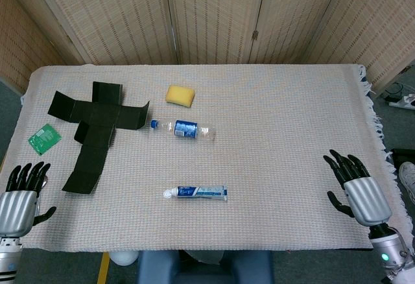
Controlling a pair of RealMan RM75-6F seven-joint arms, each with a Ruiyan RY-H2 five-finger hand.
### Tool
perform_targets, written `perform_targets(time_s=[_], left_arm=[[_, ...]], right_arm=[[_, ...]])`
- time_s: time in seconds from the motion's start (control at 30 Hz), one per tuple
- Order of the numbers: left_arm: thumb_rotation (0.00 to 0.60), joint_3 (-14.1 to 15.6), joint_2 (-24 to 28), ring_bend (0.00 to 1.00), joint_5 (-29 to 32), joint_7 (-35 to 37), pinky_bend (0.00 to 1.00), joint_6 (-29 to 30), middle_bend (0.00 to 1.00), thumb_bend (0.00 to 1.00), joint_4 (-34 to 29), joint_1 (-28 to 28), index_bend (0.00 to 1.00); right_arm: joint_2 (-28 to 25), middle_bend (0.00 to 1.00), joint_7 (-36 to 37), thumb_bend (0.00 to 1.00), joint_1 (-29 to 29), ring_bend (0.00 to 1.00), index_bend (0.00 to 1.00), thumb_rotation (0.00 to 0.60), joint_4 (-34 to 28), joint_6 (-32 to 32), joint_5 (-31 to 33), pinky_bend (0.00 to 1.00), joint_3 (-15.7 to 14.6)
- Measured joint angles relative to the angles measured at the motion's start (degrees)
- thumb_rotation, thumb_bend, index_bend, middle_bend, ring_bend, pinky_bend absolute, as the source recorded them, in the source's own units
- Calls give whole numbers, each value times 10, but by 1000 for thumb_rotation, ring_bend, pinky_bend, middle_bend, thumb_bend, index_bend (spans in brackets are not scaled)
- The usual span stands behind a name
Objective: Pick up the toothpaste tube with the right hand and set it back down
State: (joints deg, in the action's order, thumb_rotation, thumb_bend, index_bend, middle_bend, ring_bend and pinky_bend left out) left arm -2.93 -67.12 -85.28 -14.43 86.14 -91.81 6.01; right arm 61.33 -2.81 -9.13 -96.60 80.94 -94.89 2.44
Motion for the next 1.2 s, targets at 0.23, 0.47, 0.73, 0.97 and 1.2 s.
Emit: perform_targets(time_s=[0.23,0.47,0.73,0.97,1.2], left_arm=[[600,3,2,41,-5,-11,0,1,103,195,-3,0,107],[600,5,7,42,-8,-12,0,4,103,195,-10,-3,107],[600,6,11,45,-6,-15,0,3,103,194,-18,-5,107],[600,8,13,54,-5,-15,0,1,103,195,-23,-6,107],[600,9,20,65,0,-8,0,-3,103,194,-27,-8,107]], right_arm=[[10,68,-35,427,-69,124,0,600,-48,-93,-25,95,4],[65,62,-78,407,-159,122,0,600,-67,-215,-4,96,27],[161,59,-147,370,-246,118,0,600,-47,-314,76,96,53],[237,65,-194,367,-293,118,0,600,1,-349,141,97,69],[307,98,-215,360,-324,151,0,600,57,-361,189,120,76]])
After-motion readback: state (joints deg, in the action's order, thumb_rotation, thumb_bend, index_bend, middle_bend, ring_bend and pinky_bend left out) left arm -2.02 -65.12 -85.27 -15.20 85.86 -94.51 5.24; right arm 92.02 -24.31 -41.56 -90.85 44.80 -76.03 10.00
